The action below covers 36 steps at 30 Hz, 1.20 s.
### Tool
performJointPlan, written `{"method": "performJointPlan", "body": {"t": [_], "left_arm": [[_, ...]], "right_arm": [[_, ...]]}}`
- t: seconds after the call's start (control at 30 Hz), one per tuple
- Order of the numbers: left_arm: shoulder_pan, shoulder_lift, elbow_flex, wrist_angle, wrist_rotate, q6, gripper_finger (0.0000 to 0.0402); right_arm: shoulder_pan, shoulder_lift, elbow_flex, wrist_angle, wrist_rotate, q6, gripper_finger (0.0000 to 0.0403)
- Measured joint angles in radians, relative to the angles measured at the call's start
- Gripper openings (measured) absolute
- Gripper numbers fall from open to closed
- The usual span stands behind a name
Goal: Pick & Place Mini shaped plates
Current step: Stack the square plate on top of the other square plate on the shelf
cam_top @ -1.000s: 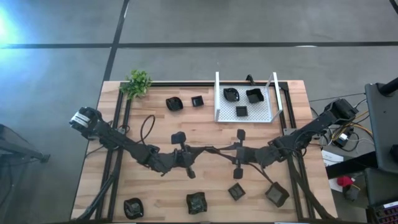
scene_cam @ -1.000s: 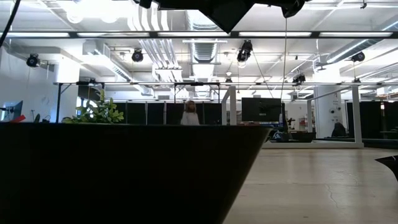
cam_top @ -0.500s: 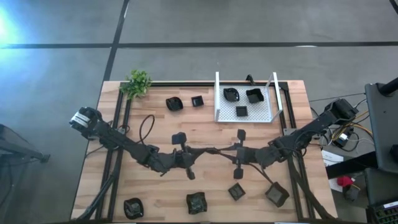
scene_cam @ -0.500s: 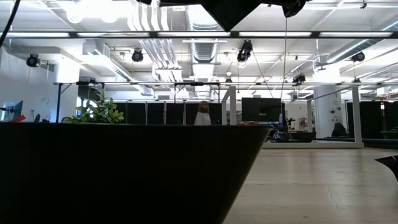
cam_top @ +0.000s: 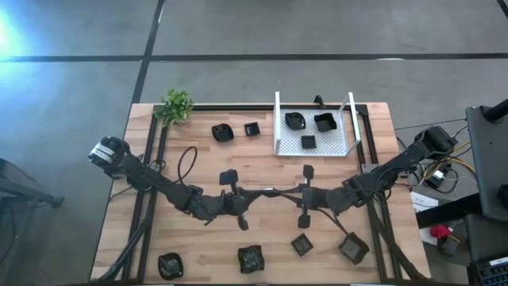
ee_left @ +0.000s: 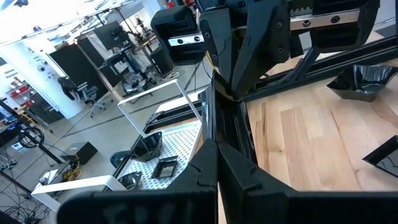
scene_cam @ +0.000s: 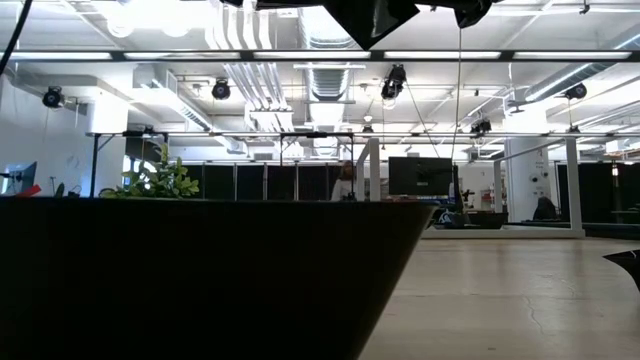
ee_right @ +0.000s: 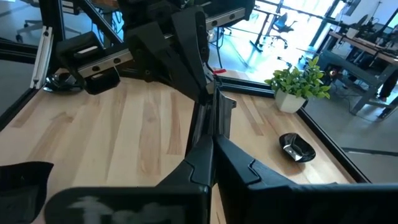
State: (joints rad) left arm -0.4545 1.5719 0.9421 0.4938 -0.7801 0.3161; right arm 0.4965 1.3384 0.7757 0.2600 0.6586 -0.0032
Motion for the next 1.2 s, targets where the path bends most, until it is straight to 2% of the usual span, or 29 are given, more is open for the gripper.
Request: {"method": "performJointPlan", "body": {"t": [1.2], "left_arm": [[0.001,0.000,0.000,-0.001,0.001,-0.001,0.0000]], "right_arm": [[0.000,0.000,0.000,-0.001,-0.002,-0.006,0.0008]]}}
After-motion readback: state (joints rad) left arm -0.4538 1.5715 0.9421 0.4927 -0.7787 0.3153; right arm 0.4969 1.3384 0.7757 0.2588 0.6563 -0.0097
